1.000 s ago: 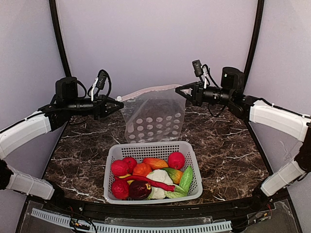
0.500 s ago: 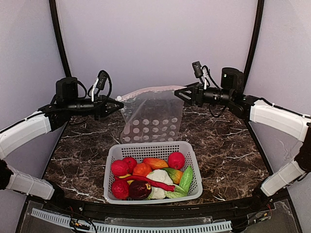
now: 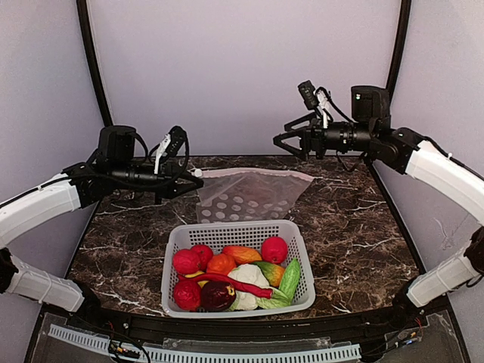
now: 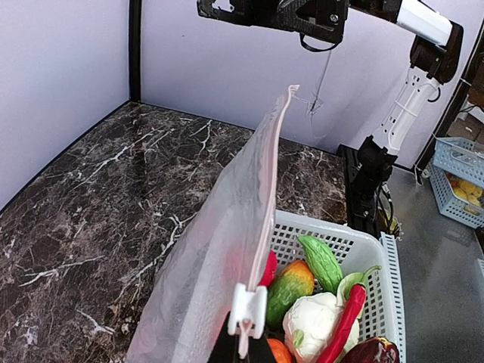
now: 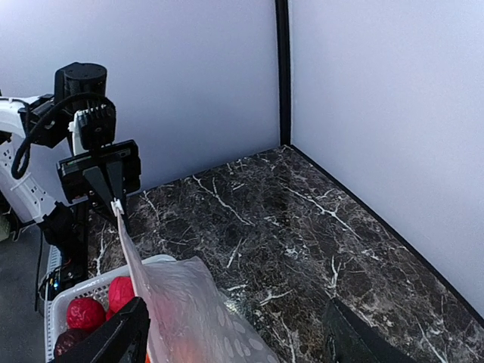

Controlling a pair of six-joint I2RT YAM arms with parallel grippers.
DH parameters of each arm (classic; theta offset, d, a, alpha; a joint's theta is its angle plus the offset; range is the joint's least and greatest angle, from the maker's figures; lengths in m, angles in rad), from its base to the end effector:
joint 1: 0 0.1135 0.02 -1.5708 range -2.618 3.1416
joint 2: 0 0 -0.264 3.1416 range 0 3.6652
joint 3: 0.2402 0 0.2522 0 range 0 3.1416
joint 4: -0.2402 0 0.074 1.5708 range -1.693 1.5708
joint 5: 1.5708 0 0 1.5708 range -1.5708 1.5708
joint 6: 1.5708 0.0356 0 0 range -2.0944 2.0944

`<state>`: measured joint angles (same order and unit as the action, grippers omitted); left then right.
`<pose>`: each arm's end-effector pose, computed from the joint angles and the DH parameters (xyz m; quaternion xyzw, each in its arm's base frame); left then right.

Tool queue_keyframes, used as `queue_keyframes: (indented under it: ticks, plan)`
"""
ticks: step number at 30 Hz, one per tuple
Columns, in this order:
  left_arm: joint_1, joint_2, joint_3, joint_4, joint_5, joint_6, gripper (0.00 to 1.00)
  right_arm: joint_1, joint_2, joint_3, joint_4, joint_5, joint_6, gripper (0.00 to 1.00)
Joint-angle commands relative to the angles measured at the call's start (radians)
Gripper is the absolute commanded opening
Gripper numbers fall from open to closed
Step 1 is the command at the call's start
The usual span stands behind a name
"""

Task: Place the food in the zip-top bag and seal the zipper
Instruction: Unzip the zipper from the zipper food storage bag.

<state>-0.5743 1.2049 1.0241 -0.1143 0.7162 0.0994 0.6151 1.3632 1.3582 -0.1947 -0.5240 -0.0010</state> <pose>0.2172 -0.1684 0.3457 0.4457 0.6411 -0.4049 0.4758 0.2458 0.1955 0.4098 -0.3829 0.6627 0.3759 0.5223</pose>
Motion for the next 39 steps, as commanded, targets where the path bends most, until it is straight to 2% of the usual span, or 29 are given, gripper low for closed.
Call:
queue_keyframes:
  ticks: [1,6,18,24,39]
  plan:
    - [-0.034,0.017,0.037,-0.081,0.019,0.057,0.01,0.066,0.027,0.059,-0.118,-0.046,-0.076,0.76]
    - [-0.070,0.028,0.047,-0.106,0.018,0.076,0.01,0.155,0.115,0.141,-0.158,-0.093,-0.090,0.67]
    - [-0.095,0.039,0.047,-0.107,0.024,0.073,0.01,0.279,0.326,0.259,-0.148,-0.140,-0.065,0.55]
    - [-0.099,0.044,0.049,-0.108,0.025,0.072,0.01,0.293,0.364,0.251,-0.097,-0.176,-0.027,0.51]
    - [-0.100,0.051,0.048,-0.108,0.020,0.068,0.01,0.307,0.401,0.247,-0.029,-0.225,0.001,0.31]
